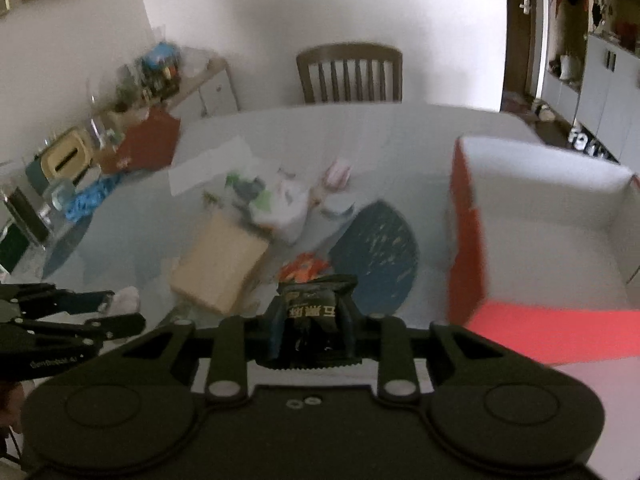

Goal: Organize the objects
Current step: 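Carry the plush toy and snack packet into the red shoebox with both grippers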

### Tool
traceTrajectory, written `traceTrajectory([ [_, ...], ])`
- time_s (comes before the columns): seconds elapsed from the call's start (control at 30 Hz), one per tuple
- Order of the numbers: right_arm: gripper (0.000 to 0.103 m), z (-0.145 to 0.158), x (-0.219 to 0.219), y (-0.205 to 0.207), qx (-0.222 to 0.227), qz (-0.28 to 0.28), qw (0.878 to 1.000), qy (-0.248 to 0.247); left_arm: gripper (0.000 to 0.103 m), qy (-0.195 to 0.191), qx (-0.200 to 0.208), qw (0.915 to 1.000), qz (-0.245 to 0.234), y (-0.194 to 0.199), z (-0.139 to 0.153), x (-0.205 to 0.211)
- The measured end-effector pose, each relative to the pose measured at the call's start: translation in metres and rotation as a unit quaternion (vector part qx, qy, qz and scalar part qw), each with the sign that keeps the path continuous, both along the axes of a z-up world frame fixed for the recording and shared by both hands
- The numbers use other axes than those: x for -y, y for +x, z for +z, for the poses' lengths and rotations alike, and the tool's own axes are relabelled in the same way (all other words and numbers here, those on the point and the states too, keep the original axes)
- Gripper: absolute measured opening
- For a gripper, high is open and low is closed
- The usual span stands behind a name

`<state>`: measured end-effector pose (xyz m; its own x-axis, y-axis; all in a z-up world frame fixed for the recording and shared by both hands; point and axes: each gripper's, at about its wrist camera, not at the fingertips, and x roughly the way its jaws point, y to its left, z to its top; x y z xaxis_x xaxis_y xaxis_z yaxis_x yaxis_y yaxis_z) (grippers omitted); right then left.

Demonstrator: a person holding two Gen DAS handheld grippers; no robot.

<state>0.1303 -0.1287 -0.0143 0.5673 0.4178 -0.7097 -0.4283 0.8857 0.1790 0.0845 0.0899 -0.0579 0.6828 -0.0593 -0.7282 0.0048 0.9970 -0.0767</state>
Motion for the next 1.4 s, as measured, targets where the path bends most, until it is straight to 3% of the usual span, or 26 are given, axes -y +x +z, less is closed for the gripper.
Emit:
traceTrajectory([
  [0.3,0.027,0.036,0.07,0.021,0.044,-0.029,0.998,0.035,0.048,-0.01,0.032,0.998,-0.054,0.039,0.034,0.069],
  [0.5,0.027,0.04,0.114,0.039,0.068,-0.056,0.996,0.032,0.048,-0.007,0.041,0.9949,-0.092,0.076,0.043,0.121],
  [0.93,0.027,0.016,0.193,0.067,0.051,-0.115,0.992,0.014,0.048,0.014,0.027,0.985,-0.169,0.149,0.036,0.227],
  [1.4,0.027,-0.029,0.227,0.104,0.02,-0.129,0.991,-0.017,0.048,0.049,-0.045,0.9786,-0.195,0.236,-0.004,0.296],
])
